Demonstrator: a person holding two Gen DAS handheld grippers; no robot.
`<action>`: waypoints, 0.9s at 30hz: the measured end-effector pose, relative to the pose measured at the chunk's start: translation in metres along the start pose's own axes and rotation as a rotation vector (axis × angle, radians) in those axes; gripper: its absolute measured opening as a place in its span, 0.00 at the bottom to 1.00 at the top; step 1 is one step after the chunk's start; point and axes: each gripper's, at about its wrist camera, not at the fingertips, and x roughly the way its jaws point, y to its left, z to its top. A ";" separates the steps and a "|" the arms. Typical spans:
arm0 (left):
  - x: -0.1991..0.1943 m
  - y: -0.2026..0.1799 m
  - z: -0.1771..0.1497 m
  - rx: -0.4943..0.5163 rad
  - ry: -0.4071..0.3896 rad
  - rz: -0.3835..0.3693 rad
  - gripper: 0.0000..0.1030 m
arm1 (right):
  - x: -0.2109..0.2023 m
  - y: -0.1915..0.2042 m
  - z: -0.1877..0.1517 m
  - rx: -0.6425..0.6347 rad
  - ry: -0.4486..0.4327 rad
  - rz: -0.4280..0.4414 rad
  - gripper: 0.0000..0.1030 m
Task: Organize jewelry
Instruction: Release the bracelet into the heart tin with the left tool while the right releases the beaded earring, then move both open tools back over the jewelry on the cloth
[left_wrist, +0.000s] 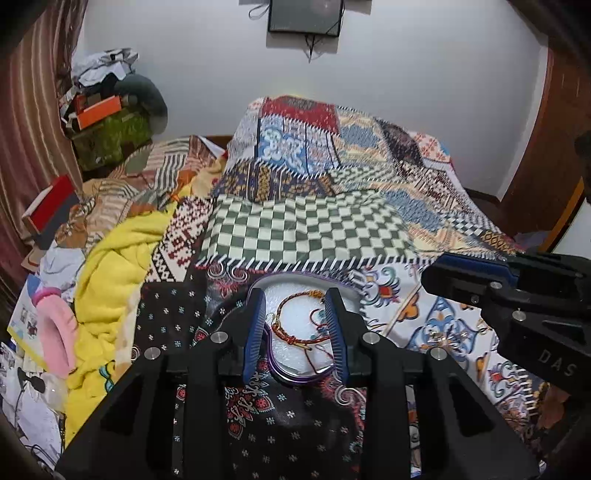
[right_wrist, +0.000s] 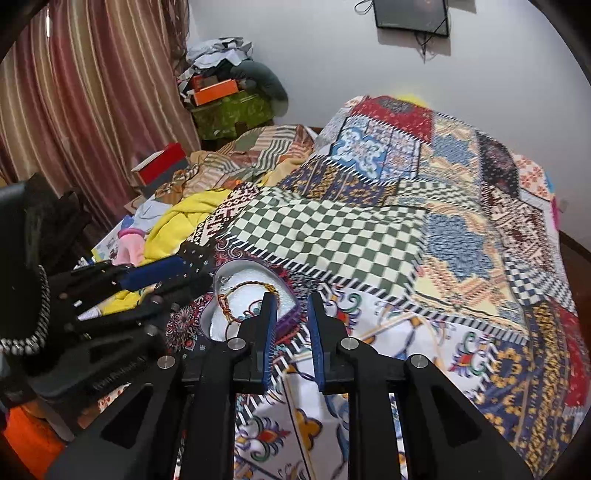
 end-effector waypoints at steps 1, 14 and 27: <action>-0.006 -0.002 0.001 0.002 -0.009 -0.001 0.32 | -0.007 -0.003 -0.001 0.006 -0.009 -0.008 0.18; -0.041 -0.032 0.007 0.036 -0.047 -0.057 0.38 | -0.070 -0.044 -0.011 0.063 -0.105 -0.140 0.37; -0.019 -0.086 -0.011 0.125 0.039 -0.147 0.38 | -0.071 -0.089 -0.052 0.115 -0.006 -0.237 0.37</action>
